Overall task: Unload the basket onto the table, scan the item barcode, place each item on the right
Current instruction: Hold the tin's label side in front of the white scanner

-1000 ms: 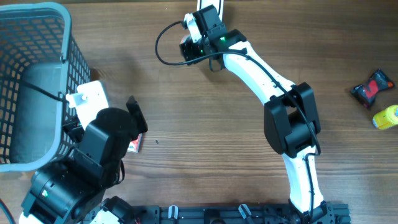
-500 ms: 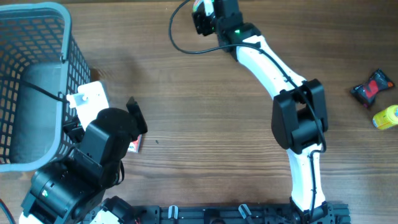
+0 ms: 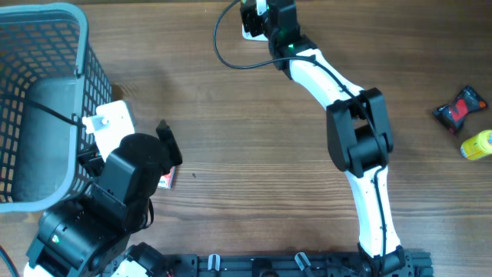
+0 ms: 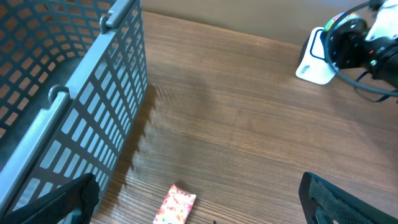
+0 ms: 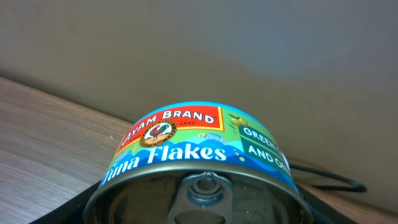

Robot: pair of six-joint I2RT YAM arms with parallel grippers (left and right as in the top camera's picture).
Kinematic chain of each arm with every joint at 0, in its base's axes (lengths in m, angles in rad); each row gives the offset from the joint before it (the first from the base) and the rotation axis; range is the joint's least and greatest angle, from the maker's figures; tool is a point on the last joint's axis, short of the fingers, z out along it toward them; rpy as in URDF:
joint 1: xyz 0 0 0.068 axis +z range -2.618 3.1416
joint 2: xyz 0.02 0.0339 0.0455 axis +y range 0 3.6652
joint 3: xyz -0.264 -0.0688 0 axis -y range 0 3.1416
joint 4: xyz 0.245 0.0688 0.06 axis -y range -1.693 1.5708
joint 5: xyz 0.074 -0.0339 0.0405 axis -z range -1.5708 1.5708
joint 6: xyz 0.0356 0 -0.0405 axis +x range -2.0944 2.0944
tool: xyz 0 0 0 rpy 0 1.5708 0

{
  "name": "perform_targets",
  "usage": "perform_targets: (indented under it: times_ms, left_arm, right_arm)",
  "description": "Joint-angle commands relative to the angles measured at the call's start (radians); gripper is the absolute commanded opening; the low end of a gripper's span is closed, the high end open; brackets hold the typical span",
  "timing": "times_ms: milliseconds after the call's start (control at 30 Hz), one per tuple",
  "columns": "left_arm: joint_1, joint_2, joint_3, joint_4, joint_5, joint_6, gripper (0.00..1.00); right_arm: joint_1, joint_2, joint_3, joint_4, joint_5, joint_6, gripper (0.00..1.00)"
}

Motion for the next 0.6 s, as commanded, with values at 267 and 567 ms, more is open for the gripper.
perform_targets:
  times_ms: [267, 567]
  left_arm:
    - [0.000, -0.001, -0.006, 0.000, 0.004, -0.018, 1.00]
    - [0.000, -0.001, -0.006, 0.000, -0.011, -0.018, 1.00]
  right_arm:
    - [0.002, 0.066, 0.022, 0.188, 0.048, -0.036, 0.64]
    - [-0.004, 0.117, 0.022, 0.239, 0.062, -0.047, 0.64]
